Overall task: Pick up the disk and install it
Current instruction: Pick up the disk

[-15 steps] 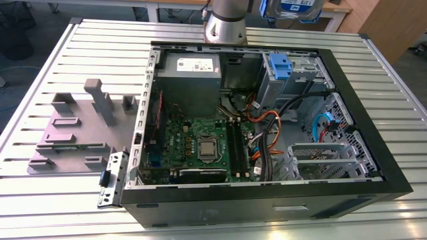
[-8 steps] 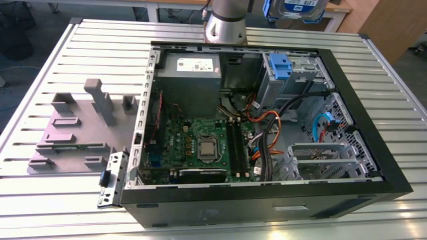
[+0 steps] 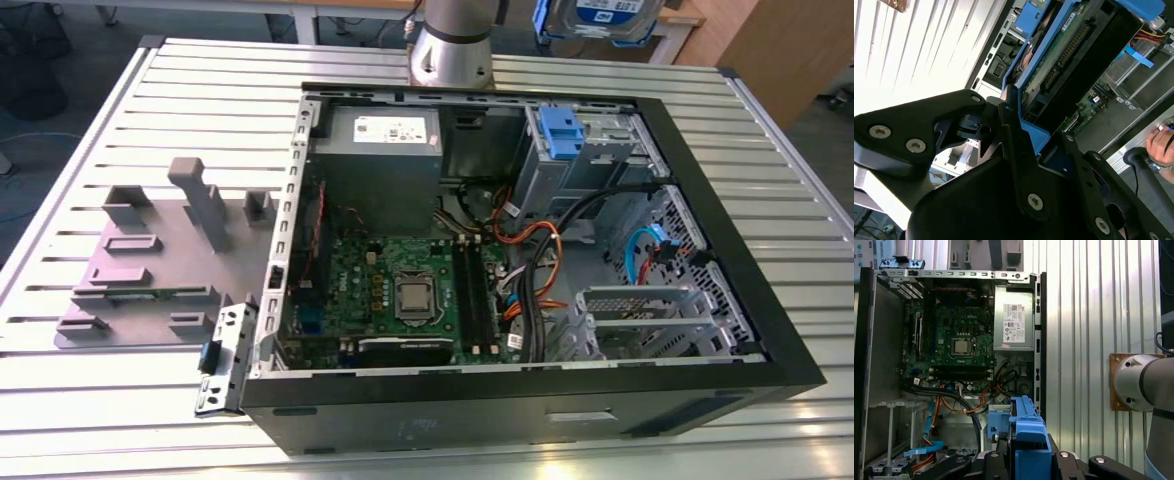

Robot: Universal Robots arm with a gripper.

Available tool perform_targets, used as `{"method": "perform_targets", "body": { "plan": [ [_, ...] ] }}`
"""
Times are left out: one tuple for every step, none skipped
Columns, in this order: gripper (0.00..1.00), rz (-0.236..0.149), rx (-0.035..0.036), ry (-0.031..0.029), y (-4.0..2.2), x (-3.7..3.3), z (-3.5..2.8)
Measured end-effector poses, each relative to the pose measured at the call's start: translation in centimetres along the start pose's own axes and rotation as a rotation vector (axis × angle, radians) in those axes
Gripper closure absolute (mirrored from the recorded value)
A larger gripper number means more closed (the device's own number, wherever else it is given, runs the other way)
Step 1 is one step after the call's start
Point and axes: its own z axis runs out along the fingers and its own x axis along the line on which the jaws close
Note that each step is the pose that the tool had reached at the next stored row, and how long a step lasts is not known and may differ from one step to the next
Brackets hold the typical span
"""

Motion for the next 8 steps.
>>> {"method": "perform_targets", "body": {
  "plan": [
    [0.63, 0.0, -0.0001, 0.0, -0.08, 0.0, -0.01],
    [0.63, 0.0, -0.0001, 0.0, -0.17, 0.0, -0.01],
    [0.63, 0.0, -0.0002, 0.0, -0.25, 0.0, -0.02],
    [0.63, 0.0, -0.0003, 0.0, -0.34, 0.0, -0.03],
    [0.63, 0.0, -0.0003, 0.0, -0.43, 0.0, -0.04],
    [0.63, 0.0, -0.0004, 0.0, -0.51, 0.0, -0.04],
    [0.63, 0.0, -0.0005, 0.0001, -0.59, 0.0, -0.05],
    [0.63, 0.0, -0.0005, 0.0001, -0.68, 0.0, -0.06]
  ]
}}
